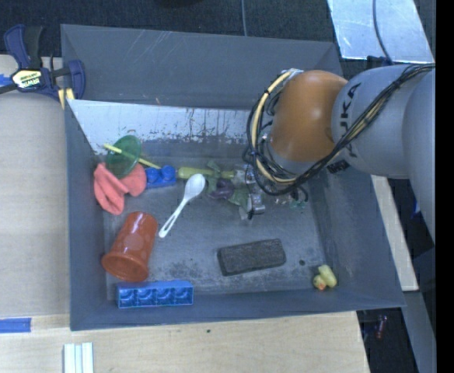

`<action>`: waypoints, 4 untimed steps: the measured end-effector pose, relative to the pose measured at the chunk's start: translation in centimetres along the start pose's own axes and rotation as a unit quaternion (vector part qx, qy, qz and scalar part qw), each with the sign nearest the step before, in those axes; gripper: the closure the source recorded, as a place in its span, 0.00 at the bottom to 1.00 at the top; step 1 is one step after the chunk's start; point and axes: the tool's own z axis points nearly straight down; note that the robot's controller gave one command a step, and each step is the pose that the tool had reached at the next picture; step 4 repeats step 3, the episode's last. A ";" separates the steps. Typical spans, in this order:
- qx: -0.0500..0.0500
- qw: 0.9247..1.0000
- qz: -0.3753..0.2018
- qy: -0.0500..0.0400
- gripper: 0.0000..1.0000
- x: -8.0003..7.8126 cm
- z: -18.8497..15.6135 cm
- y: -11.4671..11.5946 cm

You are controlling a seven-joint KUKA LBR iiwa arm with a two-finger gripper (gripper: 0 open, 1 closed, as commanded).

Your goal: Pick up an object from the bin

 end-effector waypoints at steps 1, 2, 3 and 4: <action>0.000 1.000 0.000 0.000 1.00 0.0 0.0 0.0; 0.000 1.000 -0.030 0.003 1.00 0.0 -7.5 -0.3; -0.001 0.998 -0.055 0.004 1.00 -1.2 -15.1 -1.5; -0.001 0.998 -0.055 0.004 1.00 -1.2 -15.1 -1.5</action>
Offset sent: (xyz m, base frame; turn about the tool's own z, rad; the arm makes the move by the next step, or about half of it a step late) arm 0.0009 -0.0039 0.1175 -0.0918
